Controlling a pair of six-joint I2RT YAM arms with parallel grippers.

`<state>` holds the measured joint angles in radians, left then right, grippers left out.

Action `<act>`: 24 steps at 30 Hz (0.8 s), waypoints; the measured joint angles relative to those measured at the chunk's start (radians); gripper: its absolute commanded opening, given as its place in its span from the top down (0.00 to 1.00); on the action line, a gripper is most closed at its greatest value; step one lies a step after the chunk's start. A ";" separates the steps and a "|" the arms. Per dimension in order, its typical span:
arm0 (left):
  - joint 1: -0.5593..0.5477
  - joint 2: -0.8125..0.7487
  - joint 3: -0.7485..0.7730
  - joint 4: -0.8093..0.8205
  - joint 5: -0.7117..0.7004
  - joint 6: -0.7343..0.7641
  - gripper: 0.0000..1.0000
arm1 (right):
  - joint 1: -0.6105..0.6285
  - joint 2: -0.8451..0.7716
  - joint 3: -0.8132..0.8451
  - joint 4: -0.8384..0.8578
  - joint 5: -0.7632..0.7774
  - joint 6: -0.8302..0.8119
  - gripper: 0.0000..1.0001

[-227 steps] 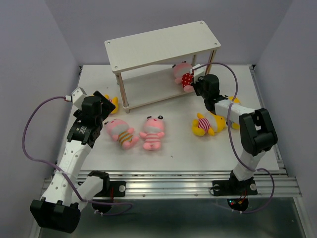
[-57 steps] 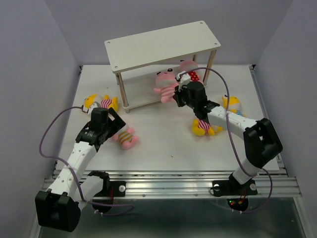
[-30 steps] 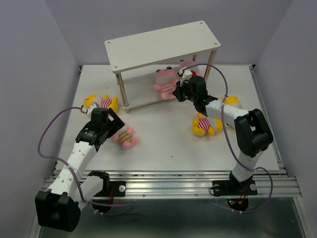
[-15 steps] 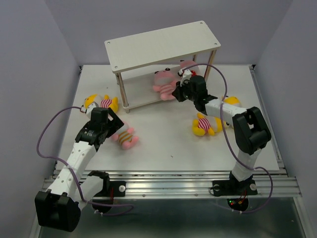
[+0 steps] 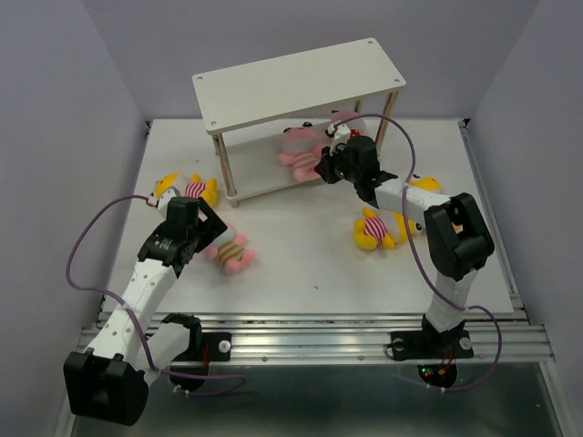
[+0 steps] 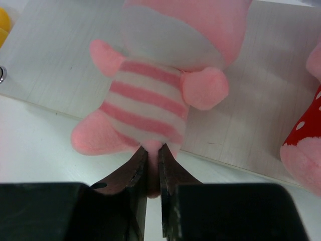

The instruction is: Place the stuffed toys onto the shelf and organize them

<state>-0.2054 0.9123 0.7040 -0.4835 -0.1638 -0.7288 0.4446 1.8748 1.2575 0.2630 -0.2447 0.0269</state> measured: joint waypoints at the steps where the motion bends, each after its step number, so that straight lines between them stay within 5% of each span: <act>1: 0.000 0.000 0.000 0.000 -0.001 0.000 0.01 | 0.000 0.001 0.001 0.000 0.000 0.000 0.83; 13: 0.000 0.000 0.000 0.000 -0.003 0.006 0.01 | -0.012 0.026 0.021 0.000 -0.011 0.003 0.77; 24: 0.000 0.000 0.000 0.000 -0.003 0.007 0.01 | -0.020 0.038 0.049 -0.007 -0.014 0.003 0.53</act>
<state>-0.2054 0.9127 0.7040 -0.4835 -0.1673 -0.7219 0.4248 1.9125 1.3067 0.2558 -0.2588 0.0299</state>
